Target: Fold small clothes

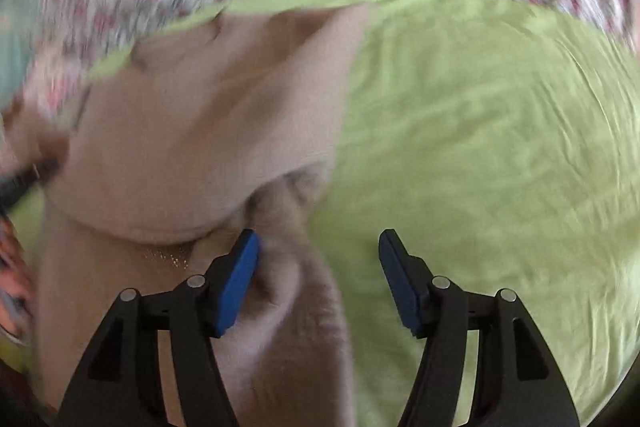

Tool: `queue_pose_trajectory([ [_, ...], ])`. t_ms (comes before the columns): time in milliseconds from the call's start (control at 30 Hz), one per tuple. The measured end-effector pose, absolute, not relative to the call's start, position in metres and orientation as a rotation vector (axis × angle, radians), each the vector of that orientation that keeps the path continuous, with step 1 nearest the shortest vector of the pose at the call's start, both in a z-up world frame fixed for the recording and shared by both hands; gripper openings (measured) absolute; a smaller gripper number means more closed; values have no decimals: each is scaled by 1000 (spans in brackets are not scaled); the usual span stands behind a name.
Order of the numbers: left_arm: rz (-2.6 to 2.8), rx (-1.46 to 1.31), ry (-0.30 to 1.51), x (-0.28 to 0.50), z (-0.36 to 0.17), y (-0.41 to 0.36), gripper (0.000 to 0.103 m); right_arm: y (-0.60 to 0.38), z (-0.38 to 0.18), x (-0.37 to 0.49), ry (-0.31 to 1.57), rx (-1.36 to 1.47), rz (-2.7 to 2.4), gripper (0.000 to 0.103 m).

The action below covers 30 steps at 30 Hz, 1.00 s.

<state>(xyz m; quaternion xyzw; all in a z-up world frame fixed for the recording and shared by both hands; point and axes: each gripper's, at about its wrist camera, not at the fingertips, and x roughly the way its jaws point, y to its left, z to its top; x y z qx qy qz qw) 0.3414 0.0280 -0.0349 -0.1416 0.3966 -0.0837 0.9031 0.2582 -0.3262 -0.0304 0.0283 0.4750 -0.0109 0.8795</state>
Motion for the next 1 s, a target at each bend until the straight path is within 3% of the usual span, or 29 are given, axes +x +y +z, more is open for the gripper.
queue_pose_trajectory([
  [233,-203,-273,812,337,-30,17,7,-352,-18,278,907,46,-276,64],
  [300,-234,-247,822,337,-34,6,7,-391,-3,255,844,125,-349,86],
  [367,-255,-197,854,337,-43,-12,7,-421,4,235,823,166,-371,94],
  [533,-252,-99,903,331,-60,-27,10,-432,-1,219,918,171,-313,93],
  [633,-292,-121,905,330,-59,-19,12,-435,18,198,825,337,-179,93],
  [833,-328,-158,937,342,-61,-14,16,-415,15,278,808,390,-54,91],
  [900,-333,-165,933,344,-62,-15,14,-420,-6,313,872,432,-42,82],
  [933,-331,-153,922,344,-60,-18,7,-419,-17,323,911,442,-36,55],
  [967,-330,-131,905,342,-57,-21,7,-417,-27,336,965,444,-16,7],
  [1000,-328,-110,877,339,-51,-23,7,-417,-26,338,960,434,-26,9],
])
